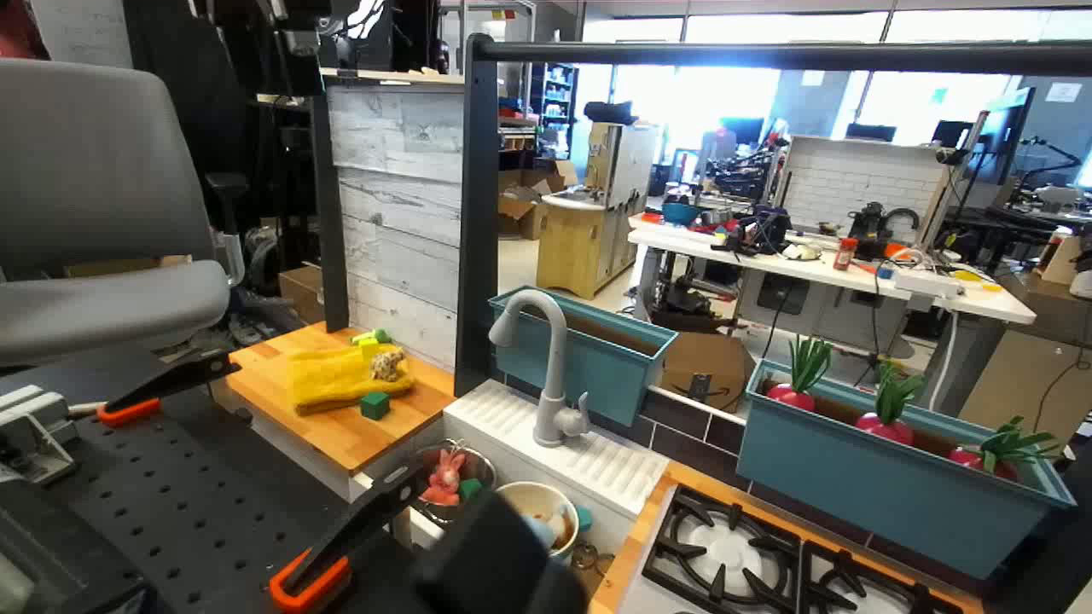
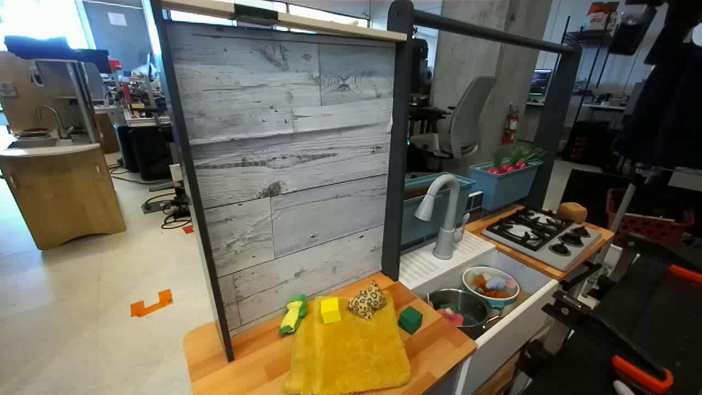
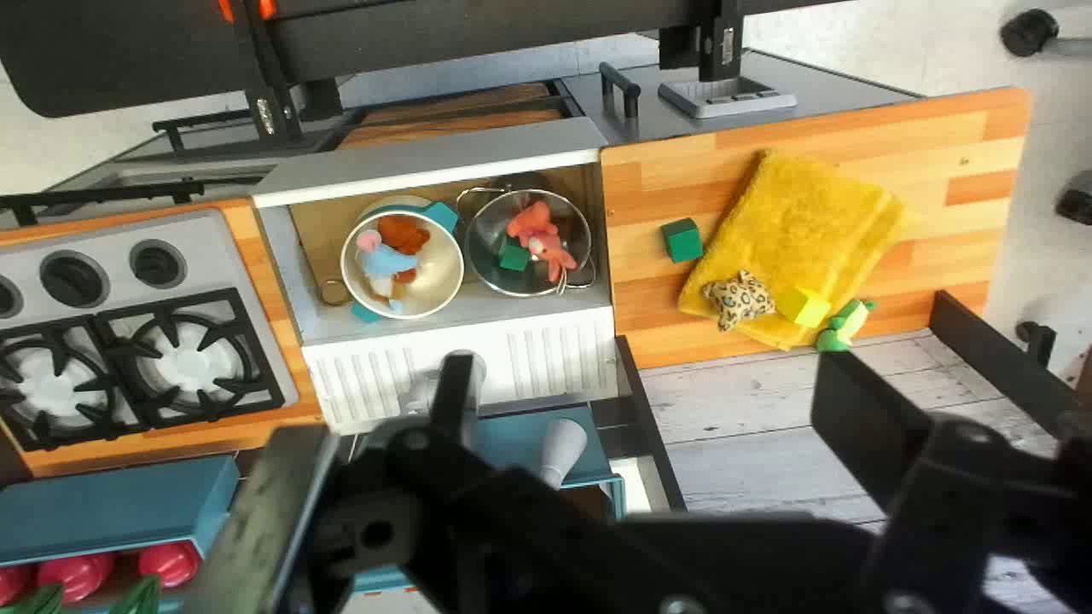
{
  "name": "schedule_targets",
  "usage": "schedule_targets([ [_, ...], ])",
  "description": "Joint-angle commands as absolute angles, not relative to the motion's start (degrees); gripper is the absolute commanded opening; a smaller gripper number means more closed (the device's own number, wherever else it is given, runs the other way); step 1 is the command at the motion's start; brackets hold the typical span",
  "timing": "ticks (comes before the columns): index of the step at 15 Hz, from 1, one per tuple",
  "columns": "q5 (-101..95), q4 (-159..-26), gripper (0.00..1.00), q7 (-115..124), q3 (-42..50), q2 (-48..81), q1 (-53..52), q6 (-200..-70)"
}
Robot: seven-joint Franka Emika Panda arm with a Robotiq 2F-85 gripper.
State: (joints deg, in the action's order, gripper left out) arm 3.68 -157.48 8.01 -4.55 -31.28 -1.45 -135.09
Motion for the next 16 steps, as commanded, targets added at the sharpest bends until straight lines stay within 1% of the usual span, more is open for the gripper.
schedule_targets([
  [1, 3.53, -157.4, 1.0, 8.09, -4.36, -31.31, -1.6, -134.93],
  [7, 3.53, -157.4, 1.0, 8.09, -4.36, -31.31, -1.6, -134.93],
  [9, 3.6, -154.84, 1.0, 8.12, -4.47, -25.94, -1.42, -139.46],
  [11, 3.27, -152.29, 1.0, 9.89, -5.96, -17.69, -1.32, -148.72],
  [13, 4.09, -150.33, 1.0, 7.23, -5.65, -11.98, -3.21, -151.39],
  [16, 4.53, -144.06, 1.0, 6.45, -6.11, -1.13, -4.91, -150.01],
])
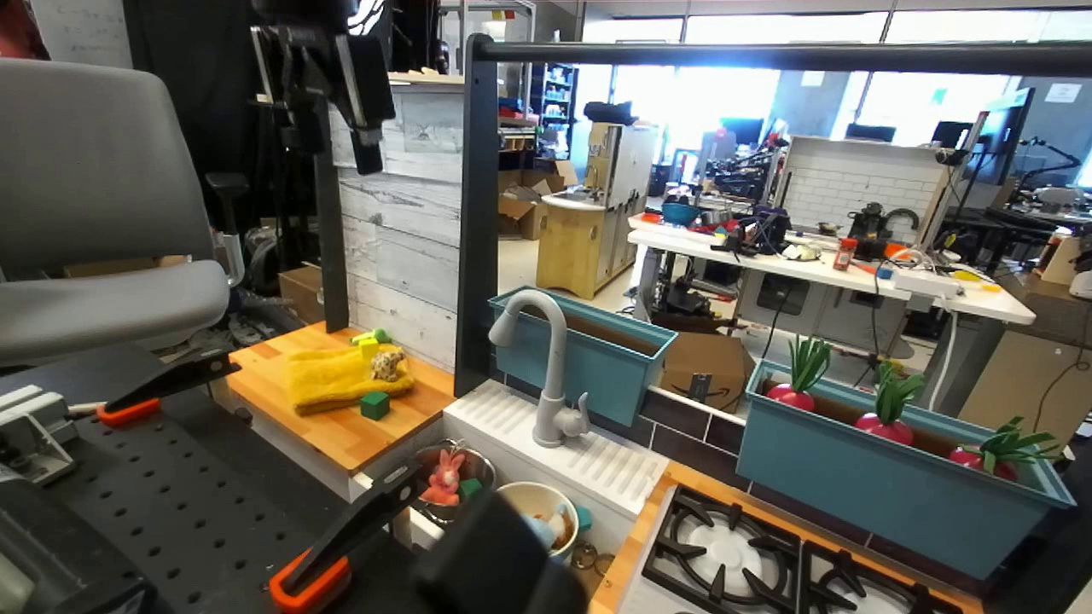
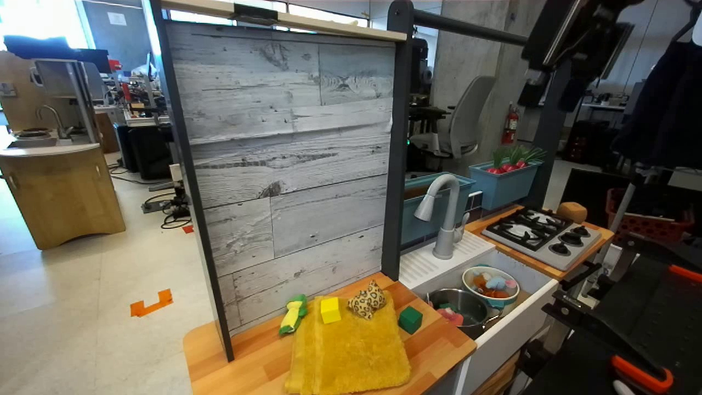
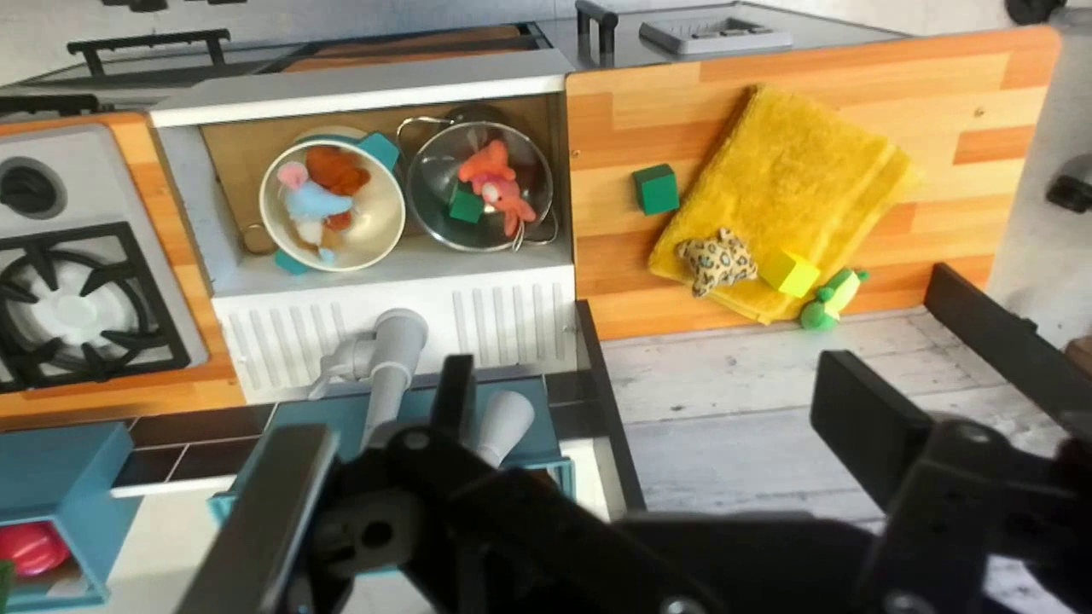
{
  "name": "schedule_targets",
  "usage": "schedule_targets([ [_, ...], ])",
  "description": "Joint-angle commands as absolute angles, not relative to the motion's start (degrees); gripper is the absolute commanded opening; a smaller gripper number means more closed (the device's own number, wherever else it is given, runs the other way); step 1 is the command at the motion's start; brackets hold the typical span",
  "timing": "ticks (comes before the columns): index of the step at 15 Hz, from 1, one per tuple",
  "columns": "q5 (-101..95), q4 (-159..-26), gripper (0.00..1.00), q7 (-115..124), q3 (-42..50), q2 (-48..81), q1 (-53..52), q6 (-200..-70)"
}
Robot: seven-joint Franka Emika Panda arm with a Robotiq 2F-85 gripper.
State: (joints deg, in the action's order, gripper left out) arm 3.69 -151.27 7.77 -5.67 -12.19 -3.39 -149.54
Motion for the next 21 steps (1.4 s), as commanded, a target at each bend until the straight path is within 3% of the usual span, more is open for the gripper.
schedule_targets([
  [1, 1.86, -142.16, 1.0, 9.74, -6.97, 2.51, -4.48, -151.89],
  [5, -15.35, -131.32, 1.0, 27.16, -2.82, 17.08, -7.37, -158.28],
  [6, -9.44, -138.67, 1.0, 20.99, -4.21, 9.67, -6.58, -157.98],
  [12, -11.91, -136.78, 1.0, 27.44, -1.69, 13.97, -9.14, -161.54],
  [17, -14.77, -126.9, 1.0, 42.3, 7.05, 30.27, -20.99, -170.9],
  [21, -9.61, -115.36, 1.0, 45.44, 11.68, 44.37, -29.82, -171.19],
])
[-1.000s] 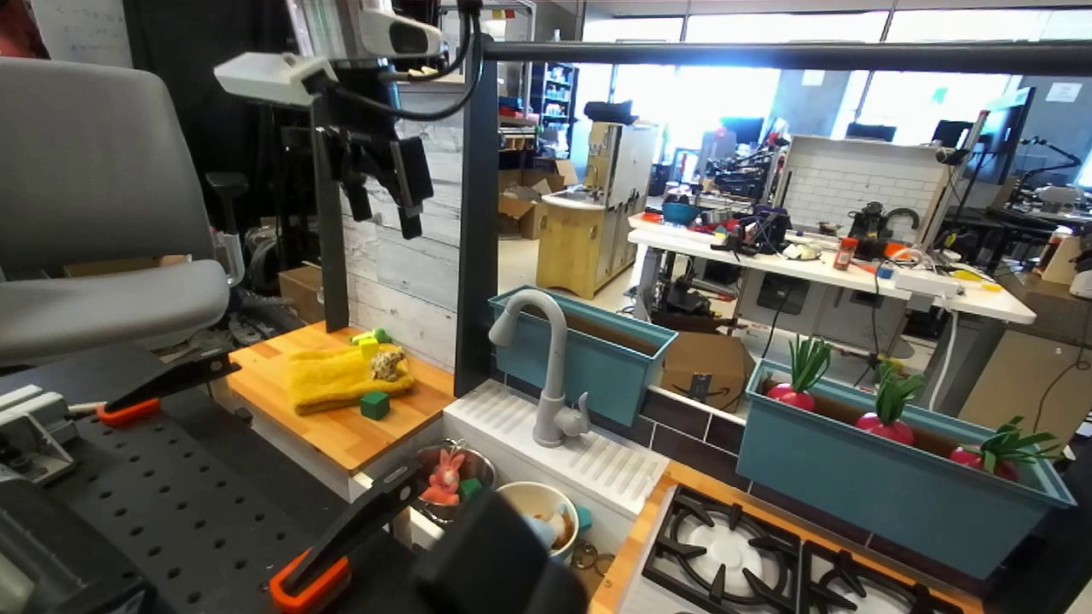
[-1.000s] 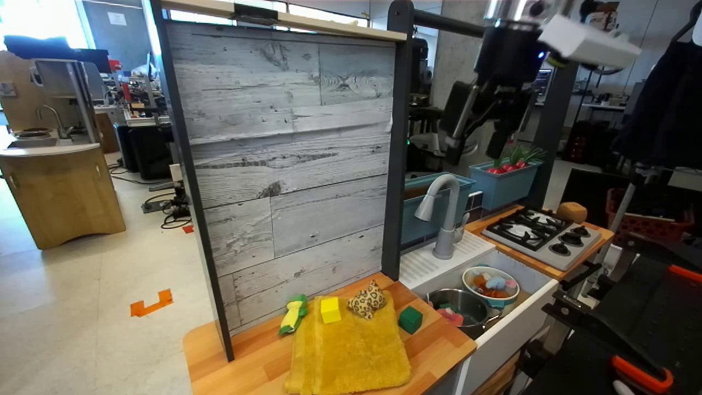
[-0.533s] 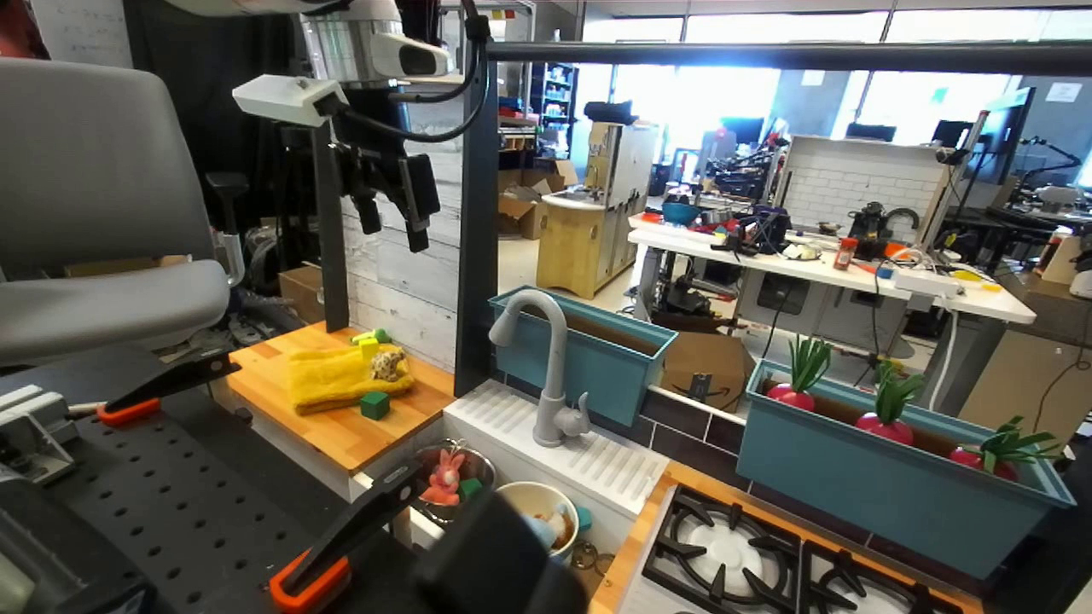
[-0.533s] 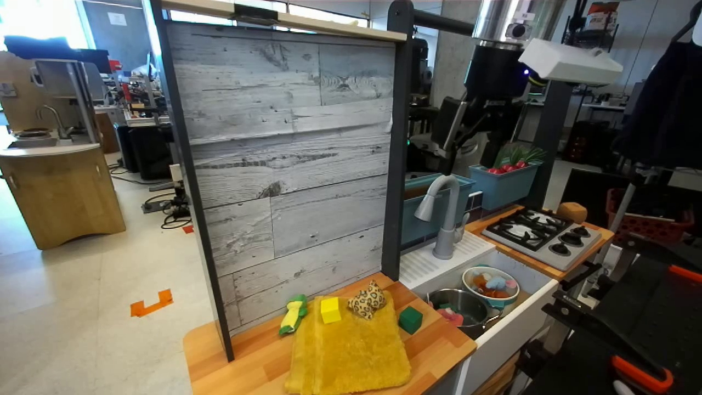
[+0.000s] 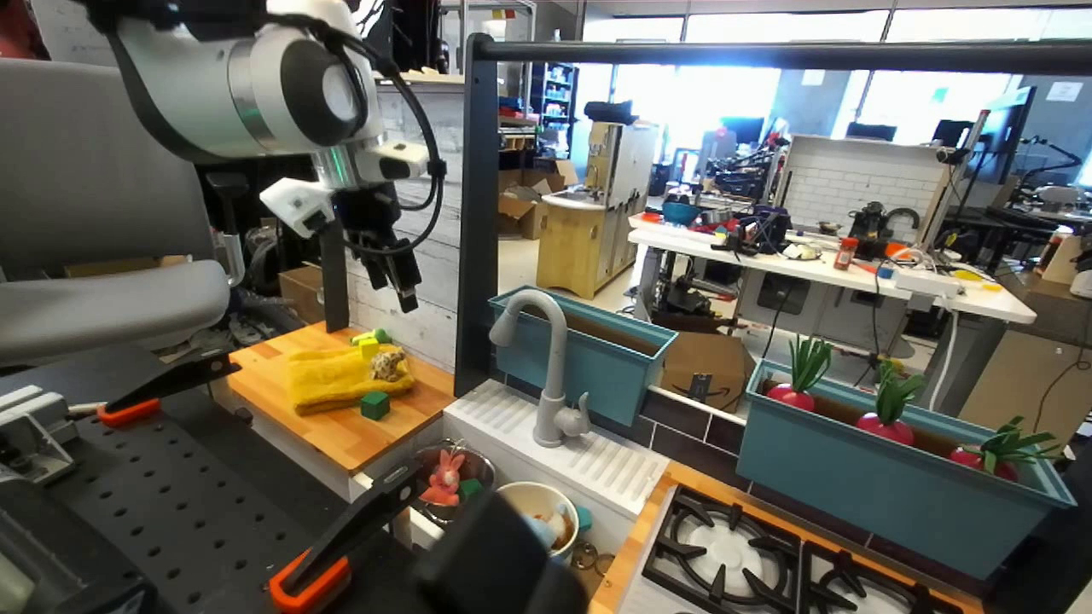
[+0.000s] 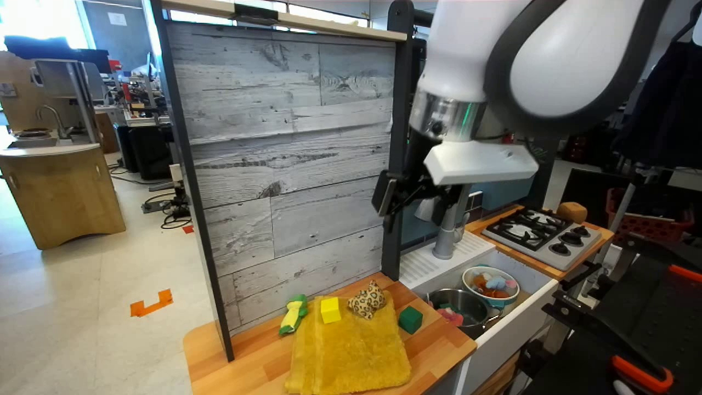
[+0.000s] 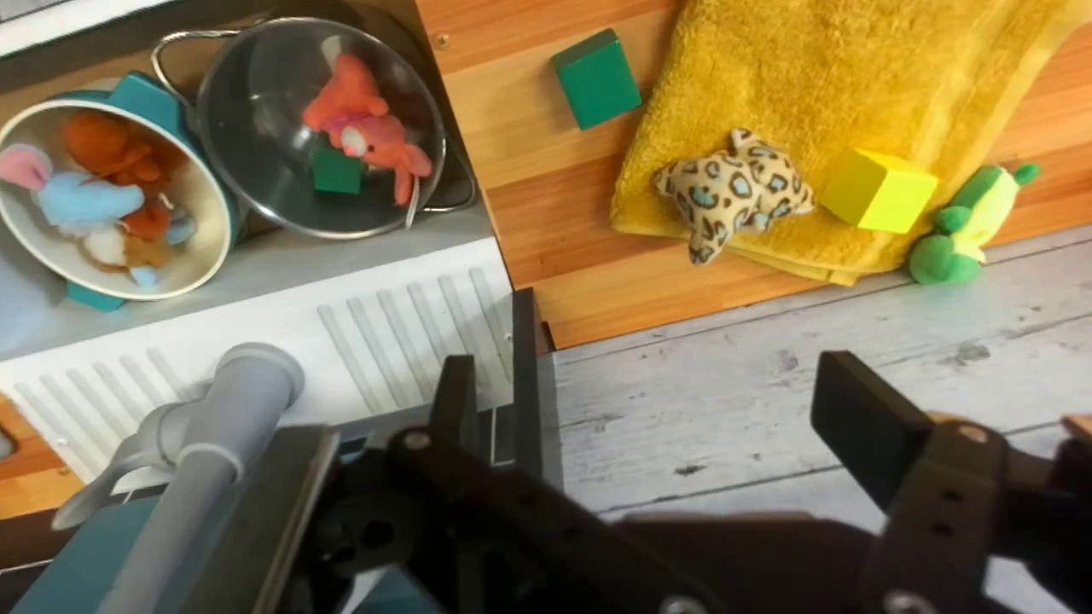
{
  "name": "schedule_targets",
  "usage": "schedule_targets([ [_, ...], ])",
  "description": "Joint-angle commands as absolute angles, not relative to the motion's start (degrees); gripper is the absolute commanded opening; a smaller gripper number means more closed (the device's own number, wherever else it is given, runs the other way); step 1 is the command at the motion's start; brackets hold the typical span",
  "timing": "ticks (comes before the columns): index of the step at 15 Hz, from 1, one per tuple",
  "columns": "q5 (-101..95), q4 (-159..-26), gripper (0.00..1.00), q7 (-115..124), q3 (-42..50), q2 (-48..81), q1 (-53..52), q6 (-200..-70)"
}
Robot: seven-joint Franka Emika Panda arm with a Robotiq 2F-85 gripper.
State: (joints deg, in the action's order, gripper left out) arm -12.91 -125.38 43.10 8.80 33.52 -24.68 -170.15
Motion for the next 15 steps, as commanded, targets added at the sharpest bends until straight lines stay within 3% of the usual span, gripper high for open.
schedule_targets([
  [1, -8.45, -111.99, 1.0, 45.77, 11.83, 47.73, -31.13, -170.37],
  [6, -2.64, -101.89, 0.99, 45.51, 12.21, 58.56, -34.99, -171.3],
  [7, -1.84, -100.48, 0.78, 45.36, 12.37, 60.08, -35.3, -171.34],
  [9, -0.61, -98.41, 0.73, 45.4, 12.9, 62.39, -36.13, -171.6],
  [15, 2.69, -98.81, 0.27, 44.47, 11.07, 60.56, -34.15, -170.93],
])
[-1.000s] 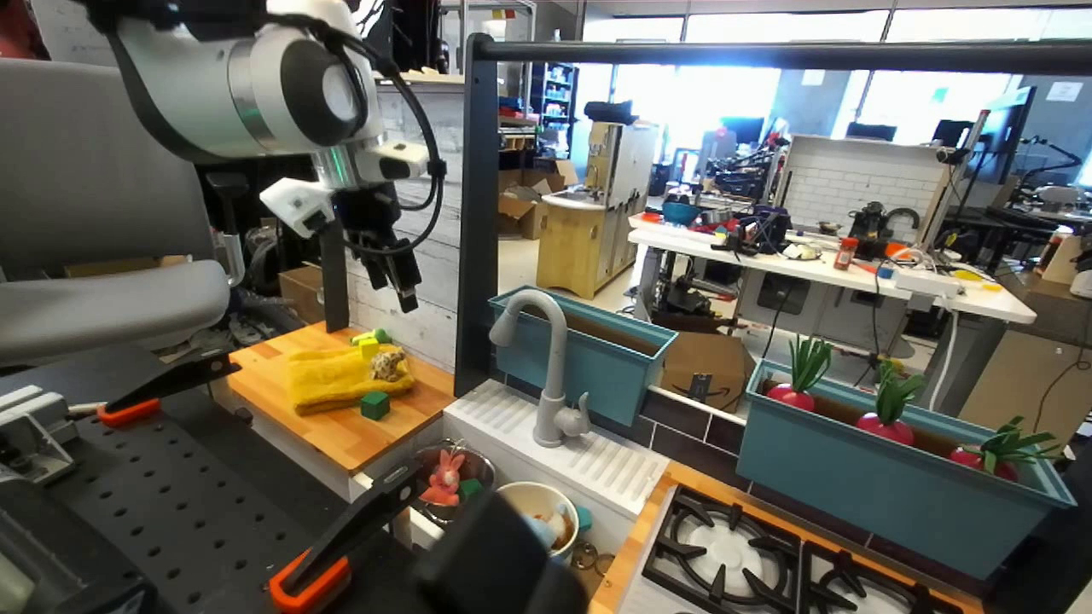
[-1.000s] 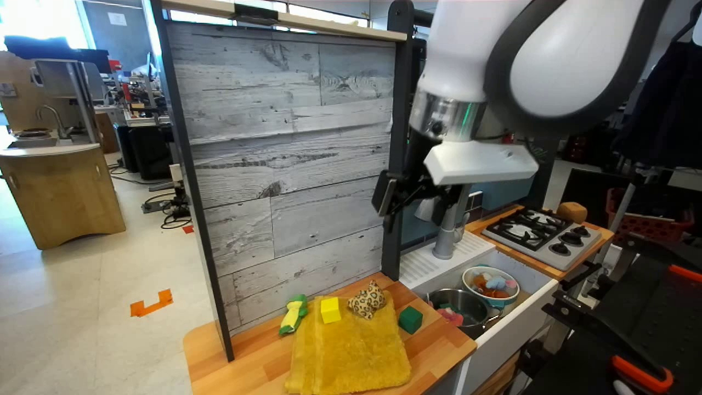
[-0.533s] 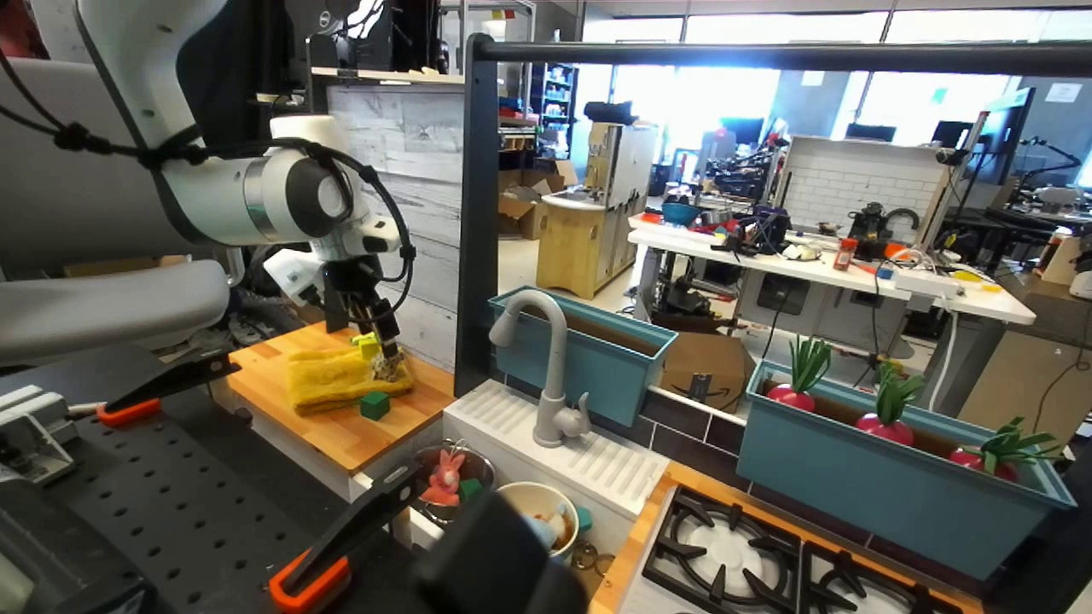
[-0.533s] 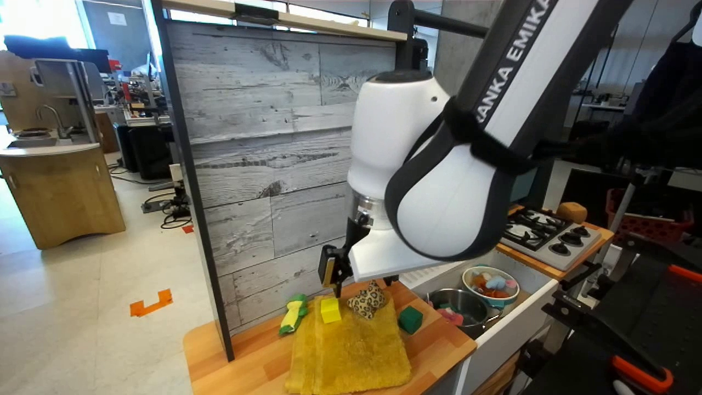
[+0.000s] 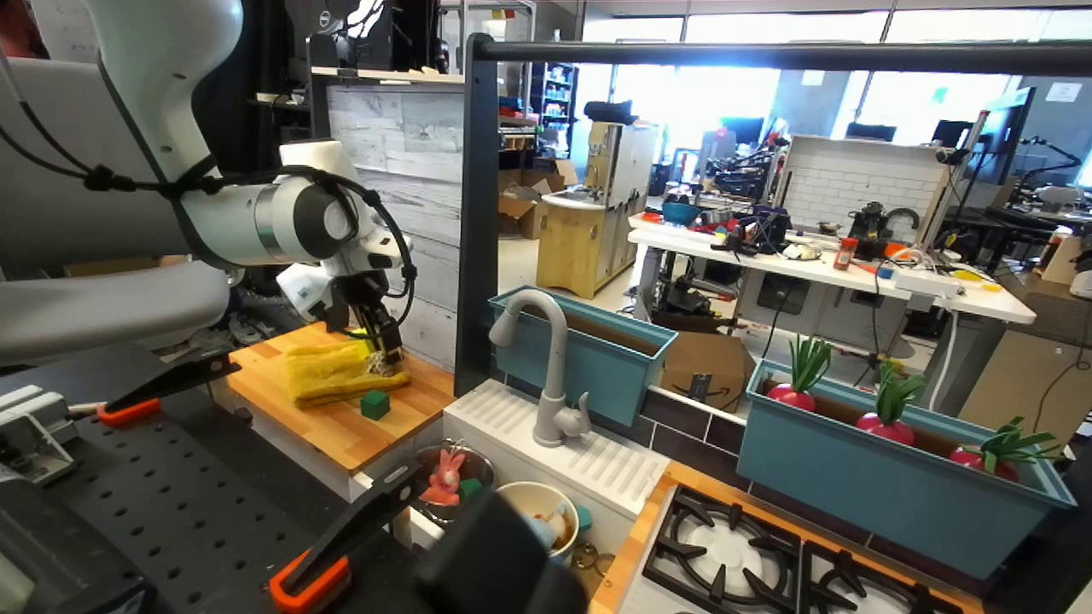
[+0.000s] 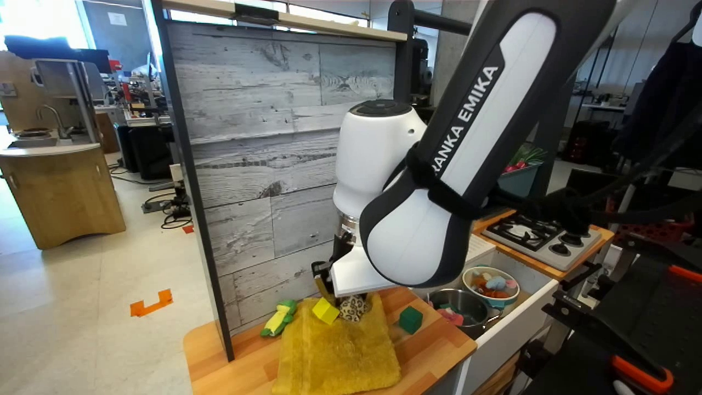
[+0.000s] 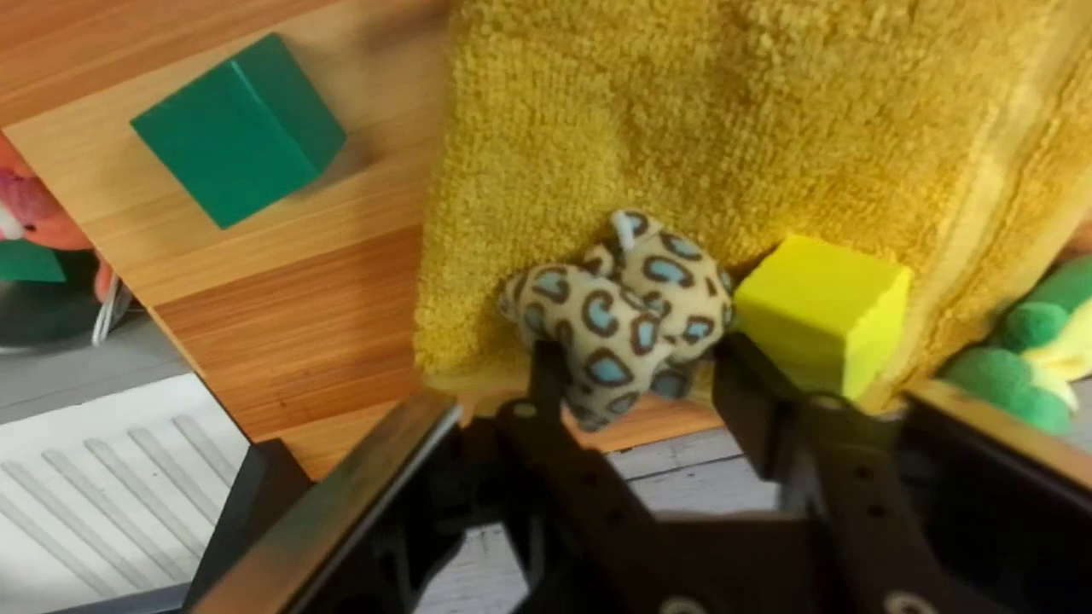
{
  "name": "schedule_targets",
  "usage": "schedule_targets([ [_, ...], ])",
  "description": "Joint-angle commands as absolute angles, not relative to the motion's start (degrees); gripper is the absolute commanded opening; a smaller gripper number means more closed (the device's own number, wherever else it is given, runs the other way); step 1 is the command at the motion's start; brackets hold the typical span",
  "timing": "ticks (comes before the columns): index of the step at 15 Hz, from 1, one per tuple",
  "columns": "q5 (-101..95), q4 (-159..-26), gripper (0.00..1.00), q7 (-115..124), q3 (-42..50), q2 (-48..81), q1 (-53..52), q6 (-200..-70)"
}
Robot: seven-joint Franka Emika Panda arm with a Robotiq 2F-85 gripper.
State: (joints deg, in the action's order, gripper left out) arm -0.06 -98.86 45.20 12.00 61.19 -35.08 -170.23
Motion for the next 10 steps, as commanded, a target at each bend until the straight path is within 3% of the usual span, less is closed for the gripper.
schedule_targets([
  [1, 3.37, -99.67, 0.19, 44.29, 10.6, 59.44, -33.61, -170.81],
  [4, 5.62, -100.81, 0.0, 43.9, 8.59, 57.38, -31.26, -170.48],
  [10, 6.77, -115.34, 0.01, 37.99, 2.92, 42.14, -23.31, -168.16],
])
